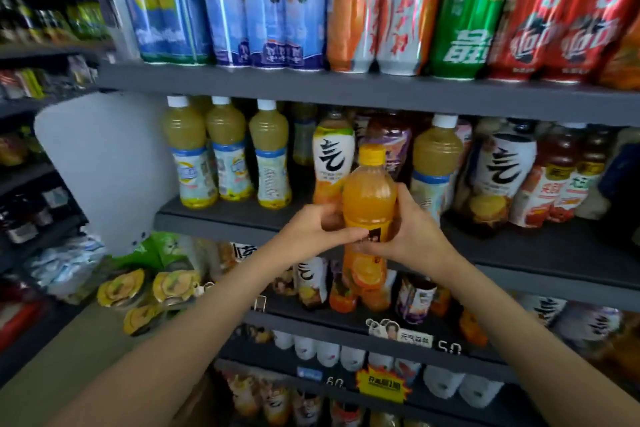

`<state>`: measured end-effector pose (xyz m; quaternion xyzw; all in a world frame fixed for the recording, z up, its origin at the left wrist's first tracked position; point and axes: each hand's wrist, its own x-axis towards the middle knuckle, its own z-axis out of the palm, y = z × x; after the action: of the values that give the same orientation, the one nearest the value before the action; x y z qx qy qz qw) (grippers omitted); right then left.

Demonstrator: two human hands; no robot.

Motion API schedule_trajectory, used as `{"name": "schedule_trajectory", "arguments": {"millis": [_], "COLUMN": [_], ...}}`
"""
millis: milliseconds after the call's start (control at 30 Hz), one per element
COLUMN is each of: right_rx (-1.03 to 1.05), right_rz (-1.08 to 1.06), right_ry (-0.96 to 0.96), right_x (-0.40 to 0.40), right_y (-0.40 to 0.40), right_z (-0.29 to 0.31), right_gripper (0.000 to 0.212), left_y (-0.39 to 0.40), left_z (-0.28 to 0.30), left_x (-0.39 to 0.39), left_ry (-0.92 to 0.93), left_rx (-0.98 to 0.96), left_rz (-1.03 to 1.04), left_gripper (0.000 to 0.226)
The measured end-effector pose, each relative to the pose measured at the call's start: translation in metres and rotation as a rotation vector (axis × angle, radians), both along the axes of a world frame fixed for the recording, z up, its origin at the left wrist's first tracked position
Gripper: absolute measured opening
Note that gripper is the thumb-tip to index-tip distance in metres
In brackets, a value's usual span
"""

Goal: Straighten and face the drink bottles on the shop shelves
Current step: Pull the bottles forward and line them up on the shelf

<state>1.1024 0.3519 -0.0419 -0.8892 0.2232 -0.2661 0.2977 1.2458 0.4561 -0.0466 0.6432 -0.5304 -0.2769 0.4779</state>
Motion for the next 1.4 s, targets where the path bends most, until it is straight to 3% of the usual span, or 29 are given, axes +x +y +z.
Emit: {"name": "schedule_trajectory", "arguments": {"millis": [133,267,433,633,1000,1400], "right_rx": [0.041,0.004,-0.069,-0.089,-0.102,-0.050], "right_rz": [-0.096,-0.159,-0.285,-0.453,-0.471,-0.475], "right_ry": [-0.076,-0.091,-0.100,-0.076,-0.044,-0.045], "right_x": [0.030,0.040,0.038,0.026,0.018,0.019], "right_y": [0.019,0.023,0.019,0.009,-0.003,-0.002], "right_z": [0.003,0.013,0.014,0.011,0.007,0.008], "right_gripper": [0.089,0.091,0.081,0.070,0.068,0.068], "left_y": [0.017,0.007,-0.033,-0.066,-0.046,-0.045], "left_z": [0.010,0.002,-0.003,-0.003,-0.001,0.007], "left_x": [0.055,0.090,0.078,0.067,0.112,0.110], "left_ry": [0.253,0.160,-0.044,-0.299,-0.216,-0.203], "left_rx": [-0.146,-0.179,-0.031,0.022,0.043,0.082], "left_rz": [0.205,0.380,0.286,0.330,0.300,0.268], "left_gripper": [0.013,0.031,0.074,0.066,0.069,0.069]}}
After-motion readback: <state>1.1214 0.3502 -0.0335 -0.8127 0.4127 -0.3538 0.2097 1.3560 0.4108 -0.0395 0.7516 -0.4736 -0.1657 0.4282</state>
